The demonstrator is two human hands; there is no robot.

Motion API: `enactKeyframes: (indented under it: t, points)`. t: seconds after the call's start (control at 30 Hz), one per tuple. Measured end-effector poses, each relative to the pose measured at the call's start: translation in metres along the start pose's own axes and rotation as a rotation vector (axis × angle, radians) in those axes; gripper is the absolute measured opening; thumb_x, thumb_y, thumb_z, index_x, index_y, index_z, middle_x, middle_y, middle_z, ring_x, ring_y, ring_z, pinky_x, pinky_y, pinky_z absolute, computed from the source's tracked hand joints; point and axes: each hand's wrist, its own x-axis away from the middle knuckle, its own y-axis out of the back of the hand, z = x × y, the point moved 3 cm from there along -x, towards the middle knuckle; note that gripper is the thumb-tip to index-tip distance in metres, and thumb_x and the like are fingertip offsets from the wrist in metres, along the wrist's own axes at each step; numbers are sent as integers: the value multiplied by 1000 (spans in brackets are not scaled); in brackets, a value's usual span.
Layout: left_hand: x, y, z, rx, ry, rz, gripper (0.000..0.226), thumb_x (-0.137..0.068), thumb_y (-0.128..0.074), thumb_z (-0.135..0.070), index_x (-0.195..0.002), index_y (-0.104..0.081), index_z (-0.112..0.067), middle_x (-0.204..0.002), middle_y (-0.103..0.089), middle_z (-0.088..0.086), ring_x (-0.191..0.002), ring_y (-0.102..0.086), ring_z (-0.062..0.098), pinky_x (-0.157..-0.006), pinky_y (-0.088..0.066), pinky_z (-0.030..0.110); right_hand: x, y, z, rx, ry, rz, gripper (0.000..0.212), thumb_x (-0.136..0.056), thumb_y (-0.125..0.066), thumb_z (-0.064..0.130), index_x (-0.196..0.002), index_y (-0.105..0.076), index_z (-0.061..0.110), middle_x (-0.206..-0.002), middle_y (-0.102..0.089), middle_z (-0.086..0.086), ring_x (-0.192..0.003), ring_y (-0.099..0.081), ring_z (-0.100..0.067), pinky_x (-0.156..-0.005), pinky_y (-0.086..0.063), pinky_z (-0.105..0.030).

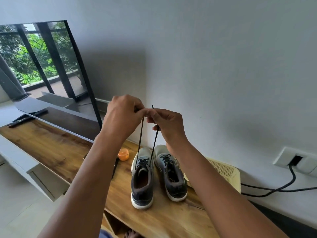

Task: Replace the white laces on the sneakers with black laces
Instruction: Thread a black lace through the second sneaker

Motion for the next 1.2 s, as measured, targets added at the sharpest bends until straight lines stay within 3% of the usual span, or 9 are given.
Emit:
enactKeyframes:
  t: [0.23, 0.4, 0.53, 0.63, 0.7, 0.8, 0.97, 1.1, 1.2]
  points:
    - [0, -9, 11, 311, 145, -104, 8, -86, -87, -28, -91, -84, -22, -68, -74, -11, -63, -72, 5, -62, -58, 17, -10, -13, -7, -153, -23, 7, 19, -101, -67, 20, -114, -78, 10, -102, -79, -10, -97, -76, -24, -74, -54, -32]
    - [2, -18, 29, 589, 257, -66, 8, -91, -81, -16, -95, -82, -23, -82, -80, -4, -75, -77, 14, -70, -63, 25, -17, -14, -10, -86, 22, -3, 18, -102, -65, 14, -114, -79, 13, -95, -79, -7, -85, -75, -19, -69, -56, -31]
    - [-1, -18, 31, 512, 208, -24, 27, -99, -68, -2, -103, -80, -26, -88, -79, -2, -82, -76, 12, -78, -64, 25, -22, -12, -12, -24, 50, -25, 18, -100, -68, 14, -113, -80, 9, -86, -78, -3, -75, -68, -14, -63, -53, -27]
    - [0, -15, 28, 378, 173, -59, 26, -97, -72, -6, -105, -80, -29, -87, -78, -11, -79, -74, 2, -75, -60, 17, -24, -12, -13, 42, 65, -27, 14, -99, -69, 14, -105, -82, 12, -83, -78, -2, -73, -69, -12, -58, -50, -23]
    - [1, -12, 24, 307, 151, -78, 26, -95, -76, -10, -116, -78, -25, -89, -77, -12, -78, -73, -2, -76, -59, 16, -24, -13, -14, 77, 85, -15, 14, -98, -70, 13, -100, -83, 16, -83, -79, -1, -75, -71, -16, -57, -48, -21]
    - [2, -11, 17, 237, 143, -44, 45, -96, -74, -8, -139, -66, -20, -95, -79, -6, -85, -74, 0, -82, -55, 17, -25, -15, -15, 134, 123, -10, 15, -98, -70, 13, -100, -83, 19, -82, -79, 2, -78, -74, -17, -59, -48, -17]
    - [-2, -13, 7, 139, 123, 17, 56, -97, -71, -3, -149, -56, -15, -102, -79, 4, -91, -75, 12, -84, -50, 22, -23, -15, -14, 306, 216, -72, 14, -95, -74, 20, -104, -84, 22, -90, -81, 6, -88, -75, -10, -83, -60, -42]
    - [-2, -16, 10, 166, 140, 7, 50, -97, -71, -4, -144, -60, -18, -101, -80, 2, -90, -75, 10, -87, -56, 25, -17, -17, -12, 423, 300, -115, 16, -96, -73, 23, -109, -83, 24, -99, -80, 10, -92, -72, -2, -85, -56, -27]
    - [1, -21, 18, 334, 223, -7, 44, -97, -72, -6, -137, -63, -21, -91, -80, -2, -81, -77, 8, -86, -64, 35, -15, -17, -12, 458, 334, -146, 17, -96, -75, 26, -110, -83, 22, -99, -80, 10, -90, -71, -1, -80, -54, -19]
